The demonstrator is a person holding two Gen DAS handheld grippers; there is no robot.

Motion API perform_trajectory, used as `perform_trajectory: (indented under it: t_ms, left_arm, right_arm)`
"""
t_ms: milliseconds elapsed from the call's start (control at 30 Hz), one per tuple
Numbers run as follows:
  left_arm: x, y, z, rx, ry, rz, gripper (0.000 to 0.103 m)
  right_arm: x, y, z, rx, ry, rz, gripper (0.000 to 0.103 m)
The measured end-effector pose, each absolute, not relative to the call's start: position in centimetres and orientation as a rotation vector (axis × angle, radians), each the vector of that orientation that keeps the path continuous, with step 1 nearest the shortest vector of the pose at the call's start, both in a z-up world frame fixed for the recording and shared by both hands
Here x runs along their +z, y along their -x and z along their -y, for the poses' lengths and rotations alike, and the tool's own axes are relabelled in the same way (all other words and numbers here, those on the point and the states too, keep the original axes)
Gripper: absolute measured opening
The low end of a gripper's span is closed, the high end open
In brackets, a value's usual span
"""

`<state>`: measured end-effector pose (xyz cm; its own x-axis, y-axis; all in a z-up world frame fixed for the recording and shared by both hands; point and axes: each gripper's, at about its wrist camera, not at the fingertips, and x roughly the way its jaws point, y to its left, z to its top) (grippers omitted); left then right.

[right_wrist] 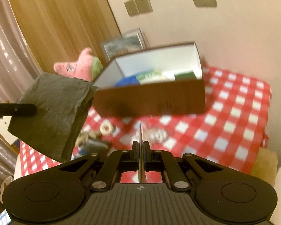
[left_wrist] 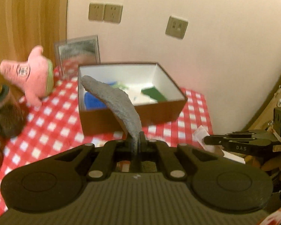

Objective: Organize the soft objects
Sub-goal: 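Carry the grey cloth over the box with the left tool and release it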

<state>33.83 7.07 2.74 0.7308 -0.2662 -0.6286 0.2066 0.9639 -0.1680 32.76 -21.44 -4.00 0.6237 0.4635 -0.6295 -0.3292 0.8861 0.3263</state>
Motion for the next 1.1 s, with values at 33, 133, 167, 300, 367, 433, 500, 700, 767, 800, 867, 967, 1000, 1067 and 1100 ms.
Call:
perform_trajectory:
  t_ms: [33,133,167,300,367,433,500,700,767,800,867,967,1000,1067,1100]
  left_arm:
    - [3.3,-34.4,-7.1,-0.261,0.080,-0.692,0.004]
    - [4.6,-36.3,-7.0,-0.258,0.058,-0.658,0.004]
    - [5.0,-37.1,-7.1,-0.259,0.058,-0.649,0.004]
    - [6.3,-40.5,-7.1,-0.265,0.062,-0.618,0.004]
    - [6.8,-41.8,-6.9,-0.268,0.062,-0.610,0.004]
    - [7.1,-43.5,-6.6,-0.266,0.061,-0.603,0.004]
    - [7.1,-44.9,-6.2,-0.259,0.055,-0.598,0.004]
    - [7.1,-49.2,-5.1,-0.260,0.083,-0.585,0.004]
    - [6.9,-50.4,-4.7,-0.259,0.084,-0.586,0.004]
    - [6.8,-51.1,-4.4,-0.260,0.084,-0.589,0.004]
    - [6.3,-52.4,-4.2,-0.260,0.087,-0.596,0.004]
    - [5.3,-54.2,-4.1,-0.254,0.104,-0.610,0.004]
    - [4.9,-54.9,-4.2,-0.253,0.111,-0.614,0.004]
    - [3.9,-56.0,-4.2,-0.260,0.116,-0.631,0.009]
    - [3.4,-56.6,-4.2,-0.233,0.111,-0.646,0.011]
  right_arm:
    - [-3.5,-33.3,21.5,0.462,-0.191,-0.764,0.004]
    - [-2.0,-35.1,21.8,0.475,-0.194,-0.729,0.004]
    - [-1.5,-35.8,21.8,0.478,-0.195,-0.719,0.004]
    - [0.2,-38.3,21.8,0.485,-0.189,-0.675,0.004]
    - [1.0,-39.7,21.7,0.482,-0.177,-0.652,0.004]
    - [1.6,-41.0,21.6,0.478,-0.162,-0.633,0.004]
    - [2.1,-42.4,21.6,0.478,-0.152,-0.623,0.004]
    - [2.6,-46.0,21.3,0.465,-0.114,-0.600,0.004]
    - [2.4,-47.3,21.4,0.461,-0.106,-0.599,0.004]
    - [2.3,-47.8,21.4,0.462,-0.104,-0.597,0.004]
    - [2.0,-48.8,21.4,0.459,-0.099,-0.600,0.004]
    - [1.6,-50.1,21.4,0.455,-0.088,-0.604,0.004]
    - [1.4,-50.3,21.4,0.455,-0.085,-0.604,0.004]
    - [1.1,-50.9,21.4,0.452,-0.081,-0.609,0.004]
    - [0.9,-51.3,21.3,0.451,-0.080,-0.611,0.004]
